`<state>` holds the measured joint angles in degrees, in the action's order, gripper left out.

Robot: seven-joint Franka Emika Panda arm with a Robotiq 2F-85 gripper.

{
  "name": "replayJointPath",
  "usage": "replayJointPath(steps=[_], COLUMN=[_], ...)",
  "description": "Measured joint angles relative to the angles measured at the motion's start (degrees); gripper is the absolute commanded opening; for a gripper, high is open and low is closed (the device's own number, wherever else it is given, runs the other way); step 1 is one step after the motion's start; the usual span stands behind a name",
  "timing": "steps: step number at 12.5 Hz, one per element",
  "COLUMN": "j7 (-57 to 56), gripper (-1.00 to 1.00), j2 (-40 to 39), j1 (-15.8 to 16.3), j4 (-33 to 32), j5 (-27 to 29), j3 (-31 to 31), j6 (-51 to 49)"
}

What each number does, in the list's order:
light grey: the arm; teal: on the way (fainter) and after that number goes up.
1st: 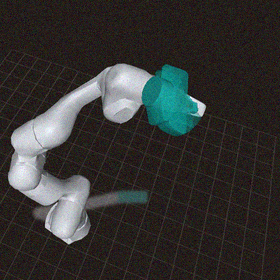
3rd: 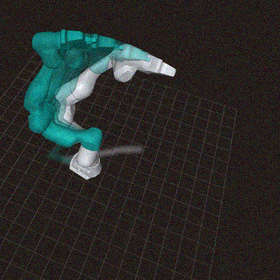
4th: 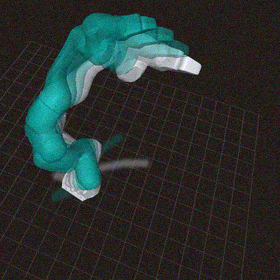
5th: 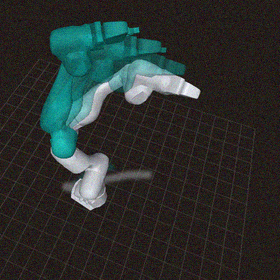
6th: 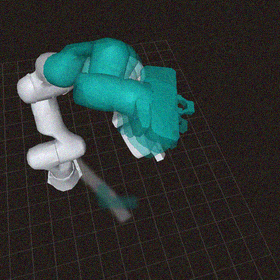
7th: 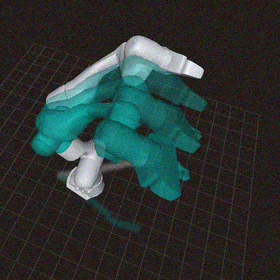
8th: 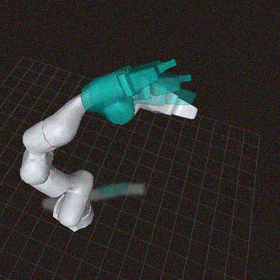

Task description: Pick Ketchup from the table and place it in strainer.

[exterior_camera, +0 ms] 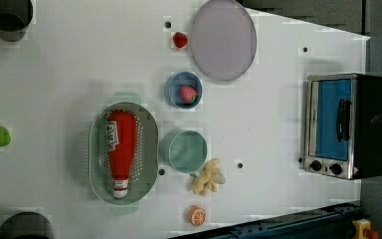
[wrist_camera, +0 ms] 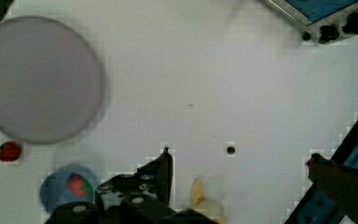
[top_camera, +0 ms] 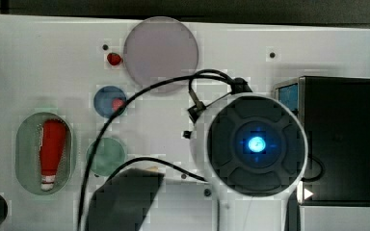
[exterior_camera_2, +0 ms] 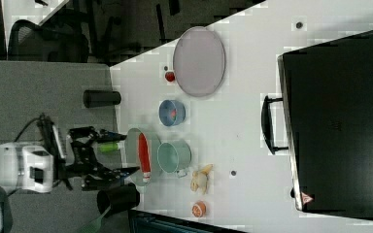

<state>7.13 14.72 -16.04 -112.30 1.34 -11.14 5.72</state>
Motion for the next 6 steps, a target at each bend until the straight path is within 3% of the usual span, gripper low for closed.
replayJointPath(steps=[6], j7=[-0.03], gripper=[1.00], j2=[0.34], j1=[2.31], j4=[1.62], j5=[2.00], j3=[-1.64], j6=[-0.57])
